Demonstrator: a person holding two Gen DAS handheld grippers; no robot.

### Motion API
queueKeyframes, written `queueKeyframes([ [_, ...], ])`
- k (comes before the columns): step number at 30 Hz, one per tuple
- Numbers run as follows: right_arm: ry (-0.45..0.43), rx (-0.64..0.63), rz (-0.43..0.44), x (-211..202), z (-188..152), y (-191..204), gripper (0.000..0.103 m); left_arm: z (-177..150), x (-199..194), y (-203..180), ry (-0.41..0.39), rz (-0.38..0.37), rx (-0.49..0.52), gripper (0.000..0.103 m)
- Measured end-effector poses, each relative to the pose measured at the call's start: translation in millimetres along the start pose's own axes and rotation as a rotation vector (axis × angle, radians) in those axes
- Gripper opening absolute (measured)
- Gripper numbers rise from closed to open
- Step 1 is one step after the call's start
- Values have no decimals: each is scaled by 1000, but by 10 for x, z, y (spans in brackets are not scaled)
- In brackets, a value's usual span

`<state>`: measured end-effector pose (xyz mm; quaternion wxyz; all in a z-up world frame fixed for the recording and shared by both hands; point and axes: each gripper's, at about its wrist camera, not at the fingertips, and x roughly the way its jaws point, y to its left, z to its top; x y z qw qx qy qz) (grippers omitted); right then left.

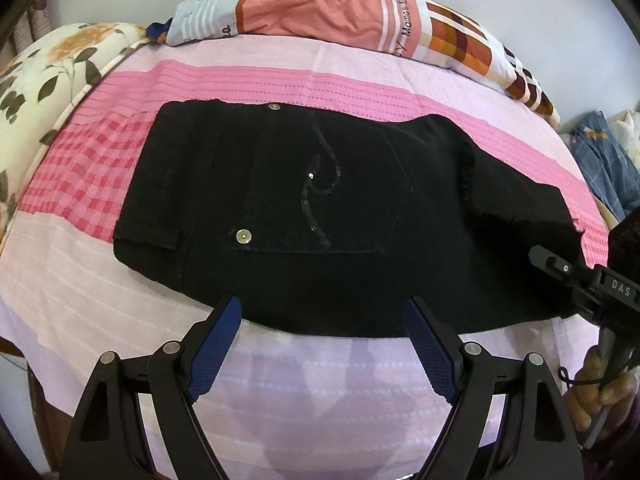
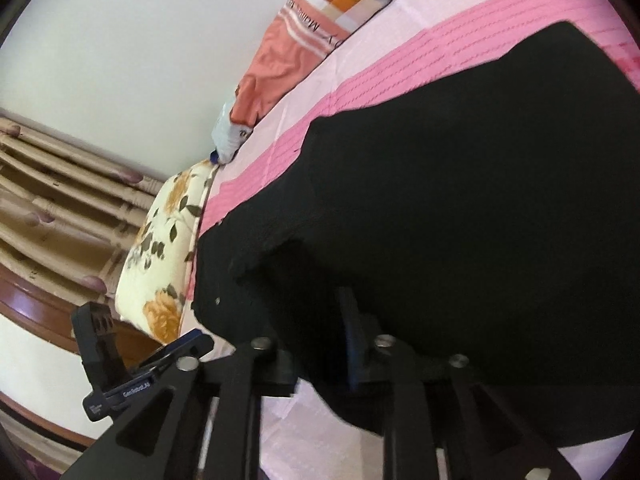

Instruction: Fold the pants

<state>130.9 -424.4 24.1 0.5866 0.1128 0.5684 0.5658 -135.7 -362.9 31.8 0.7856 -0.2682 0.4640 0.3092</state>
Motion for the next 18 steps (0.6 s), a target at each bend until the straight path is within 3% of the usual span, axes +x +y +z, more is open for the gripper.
queueKeyframes([
  [3,16,8,62,28,-25,13,35,-7,16,-15,6,1,3,83],
  [4,19,25,115,12,-19,-7,40,-11,22,-18,10,0,3,83],
  [6,16,123,296,-66,26,-138,40,-14,30,-18,16,0,3,83],
  [8,-16,201,390,-203,72,-289,40,-16,27,-20,17,0,5,83],
  [12,-114,191,332,-661,115,-536,40,-14,17,-25,12,-1,10,83],
  [15,-120,159,282,-884,66,-637,40,-9,23,-39,13,-29,11,83],
  [18,-95,96,208,-985,3,-629,40,-17,-11,-110,7,-108,25,83],
])
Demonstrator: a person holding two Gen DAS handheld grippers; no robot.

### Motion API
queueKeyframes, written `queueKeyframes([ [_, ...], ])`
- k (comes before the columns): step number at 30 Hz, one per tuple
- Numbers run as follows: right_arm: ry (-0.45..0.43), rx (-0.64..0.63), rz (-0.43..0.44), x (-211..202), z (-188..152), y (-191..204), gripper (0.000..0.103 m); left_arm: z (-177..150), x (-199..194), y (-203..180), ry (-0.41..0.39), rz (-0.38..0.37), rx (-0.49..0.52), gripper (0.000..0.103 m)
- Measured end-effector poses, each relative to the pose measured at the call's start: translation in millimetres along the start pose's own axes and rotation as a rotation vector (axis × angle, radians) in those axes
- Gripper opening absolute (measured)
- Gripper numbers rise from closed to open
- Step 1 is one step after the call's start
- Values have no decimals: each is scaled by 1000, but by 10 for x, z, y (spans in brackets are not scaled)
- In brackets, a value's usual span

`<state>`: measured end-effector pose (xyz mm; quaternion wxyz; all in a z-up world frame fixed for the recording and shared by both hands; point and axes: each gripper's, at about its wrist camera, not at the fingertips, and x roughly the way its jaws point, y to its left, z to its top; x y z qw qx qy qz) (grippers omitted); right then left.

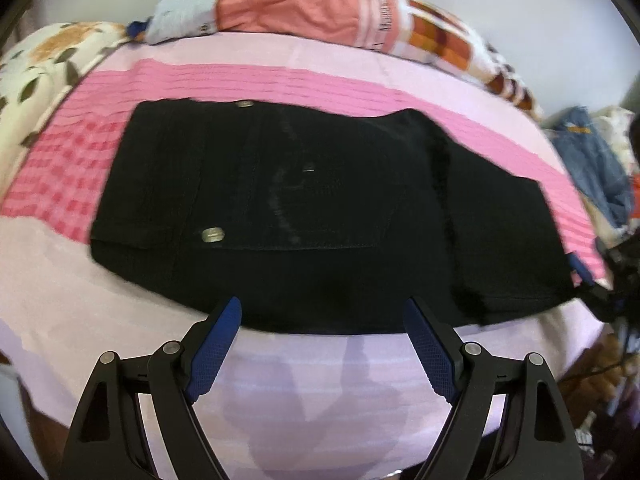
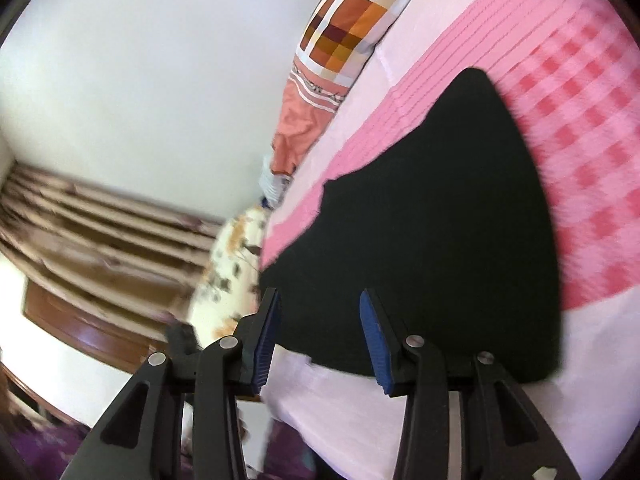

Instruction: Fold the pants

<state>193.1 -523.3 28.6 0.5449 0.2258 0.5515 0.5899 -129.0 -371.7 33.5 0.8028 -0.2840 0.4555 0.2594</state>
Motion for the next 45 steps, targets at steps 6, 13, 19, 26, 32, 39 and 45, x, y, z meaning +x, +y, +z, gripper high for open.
queueKeyframes([
  [6,17,5,-9,-23,-68,-121,42,90,31,-270,36,-286,33,83],
  [13,14,16,13,-72,-85,-134,50,484,435,-512,200,-527,-62,82],
  [19,-2,55,52,-103,-59,-177,53,712,771,-849,288,-446,13,78],
  [26,-10,97,70,-99,-37,-225,59,793,1026,-1099,303,-417,90,76],
  [32,-18,117,84,-115,-25,-241,63,828,1149,-984,274,-407,61,6],
  [39,-16,139,79,-94,-23,-283,65,801,1012,-1058,186,-392,102,6],
  [45,-16,178,74,-75,-55,-350,73,866,907,-1167,117,-348,146,6],
])
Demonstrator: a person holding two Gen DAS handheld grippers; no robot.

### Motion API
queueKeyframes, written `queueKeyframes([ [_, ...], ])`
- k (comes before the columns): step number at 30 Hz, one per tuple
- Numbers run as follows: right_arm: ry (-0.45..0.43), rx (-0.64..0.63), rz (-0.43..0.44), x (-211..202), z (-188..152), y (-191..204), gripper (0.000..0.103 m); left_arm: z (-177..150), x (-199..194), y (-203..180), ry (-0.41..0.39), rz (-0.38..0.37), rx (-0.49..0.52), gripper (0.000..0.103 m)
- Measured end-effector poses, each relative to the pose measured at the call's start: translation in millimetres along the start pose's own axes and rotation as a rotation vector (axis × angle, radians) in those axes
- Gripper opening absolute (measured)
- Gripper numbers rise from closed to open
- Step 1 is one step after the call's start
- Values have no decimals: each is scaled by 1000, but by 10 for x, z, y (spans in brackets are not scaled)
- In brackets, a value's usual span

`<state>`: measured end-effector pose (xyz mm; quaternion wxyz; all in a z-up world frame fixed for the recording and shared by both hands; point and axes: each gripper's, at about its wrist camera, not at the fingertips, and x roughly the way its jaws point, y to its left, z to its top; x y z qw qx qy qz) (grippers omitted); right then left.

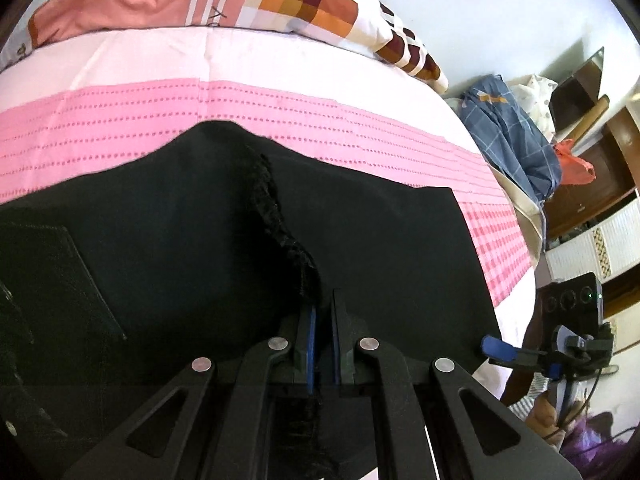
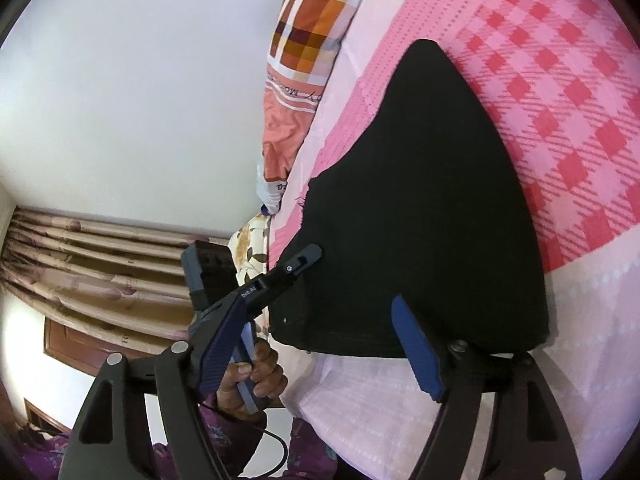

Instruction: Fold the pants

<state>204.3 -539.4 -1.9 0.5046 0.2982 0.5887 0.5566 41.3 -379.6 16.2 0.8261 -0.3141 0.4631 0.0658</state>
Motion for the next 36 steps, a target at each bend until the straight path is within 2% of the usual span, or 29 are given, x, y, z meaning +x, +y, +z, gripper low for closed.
queueKeyframes([
  [8,2,2,15,-2,-1,2,76,-74,160,146,36,30,-26,7],
  [12,2,5,15,2,-3,2,76,-68,140,195,28,-8,-40,12],
  [13,2,6,16,2,-1,2,76,-69,115,217,26,-21,-55,15],
  [15,2,4,16,3,0,6,76,-73,42,261,11,-52,-88,37],
  [17,2,0,17,1,-4,13,76,-83,-78,290,-11,-68,-115,50],
  [19,3,-7,16,8,-3,24,77,-110,-236,303,-46,-62,-118,51],
  [21,12,-24,3,28,-6,26,77,-164,-407,343,-73,-29,-128,59],
  [24,30,-41,-35,64,-10,47,77,-301,-693,517,-116,15,-169,59],
  [27,29,-96,-39,52,-21,213,79,-444,-1069,787,-168,94,-201,59],
  [29,32,-132,-40,81,-42,336,80,-520,-1373,1023,-217,171,-221,59],
  [32,49,-151,-28,217,-85,462,80,-584,-1725,1437,-257,241,-242,59],
  [34,71,-137,-16,368,-133,498,80,-588,-1882,1786,-249,278,-231,59],
  [36,94,-127,-22,493,-191,511,80,-557,-1872,2045,-183,275,-211,59],
])
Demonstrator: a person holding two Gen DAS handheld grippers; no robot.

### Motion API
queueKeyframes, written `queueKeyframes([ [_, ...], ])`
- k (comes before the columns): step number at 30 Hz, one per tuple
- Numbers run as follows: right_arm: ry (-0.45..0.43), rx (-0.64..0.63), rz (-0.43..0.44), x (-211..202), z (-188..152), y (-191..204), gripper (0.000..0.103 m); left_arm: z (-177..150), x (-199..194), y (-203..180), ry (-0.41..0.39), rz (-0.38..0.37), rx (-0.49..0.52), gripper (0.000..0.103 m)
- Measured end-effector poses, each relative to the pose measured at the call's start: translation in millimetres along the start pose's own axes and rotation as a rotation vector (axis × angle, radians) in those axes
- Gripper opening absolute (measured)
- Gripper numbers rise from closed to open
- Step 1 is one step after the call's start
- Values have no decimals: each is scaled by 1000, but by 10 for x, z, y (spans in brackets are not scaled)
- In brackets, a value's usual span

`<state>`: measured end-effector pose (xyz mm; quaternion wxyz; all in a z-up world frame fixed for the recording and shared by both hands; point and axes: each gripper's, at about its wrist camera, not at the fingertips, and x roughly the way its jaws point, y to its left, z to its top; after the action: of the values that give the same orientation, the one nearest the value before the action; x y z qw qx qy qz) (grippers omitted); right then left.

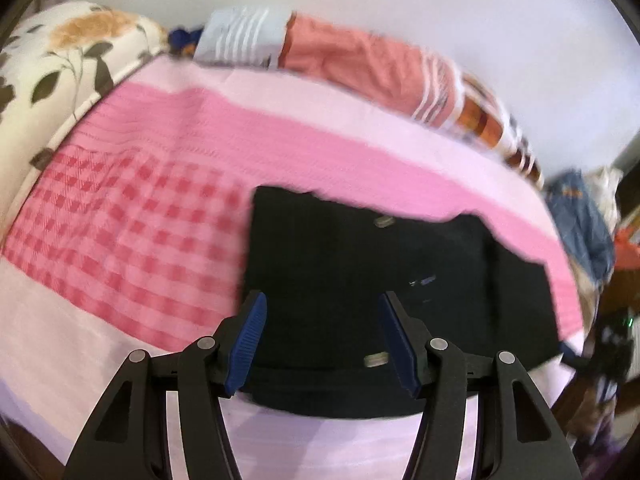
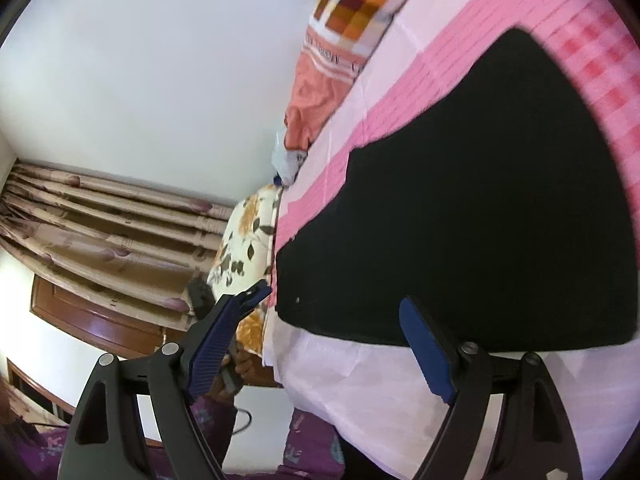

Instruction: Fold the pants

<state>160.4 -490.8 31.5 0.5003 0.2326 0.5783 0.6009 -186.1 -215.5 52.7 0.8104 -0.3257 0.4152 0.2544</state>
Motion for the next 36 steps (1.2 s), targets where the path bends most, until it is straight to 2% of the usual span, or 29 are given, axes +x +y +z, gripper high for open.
queueKeyframes([
  [2,27,9,-9,134,-53,26,80,40,179,192,97,-35,29,59],
  [4,52,11,-22,240,-95,67,80,48,329,289,151,-75,55,59],
  [8,63,6,-48,303,-126,127,82,129,513,247,213,-180,161,59],
  [12,53,37,-58,342,-105,137,85,242,674,185,245,-216,241,59],
  [14,45,62,-56,358,-106,115,87,327,710,248,252,-245,216,60],
  [16,42,90,-49,393,-101,88,88,399,735,324,265,-276,135,59],
  [18,42,110,-42,434,-107,74,88,424,746,309,279,-270,149,54],
  [20,51,109,-47,492,-121,95,88,427,739,293,277,-254,171,49],
  [22,64,94,-59,546,-139,133,88,391,706,258,261,-255,187,40],
  [23,69,90,-63,565,-144,150,88,375,689,225,255,-263,196,31],
  [26,74,81,-68,606,-148,186,88,312,644,117,215,-241,245,29],
  [32,82,74,-61,681,-129,224,89,298,531,116,148,-251,218,24],
  [36,96,77,-54,708,-150,212,89,329,492,128,147,-243,203,23],
])
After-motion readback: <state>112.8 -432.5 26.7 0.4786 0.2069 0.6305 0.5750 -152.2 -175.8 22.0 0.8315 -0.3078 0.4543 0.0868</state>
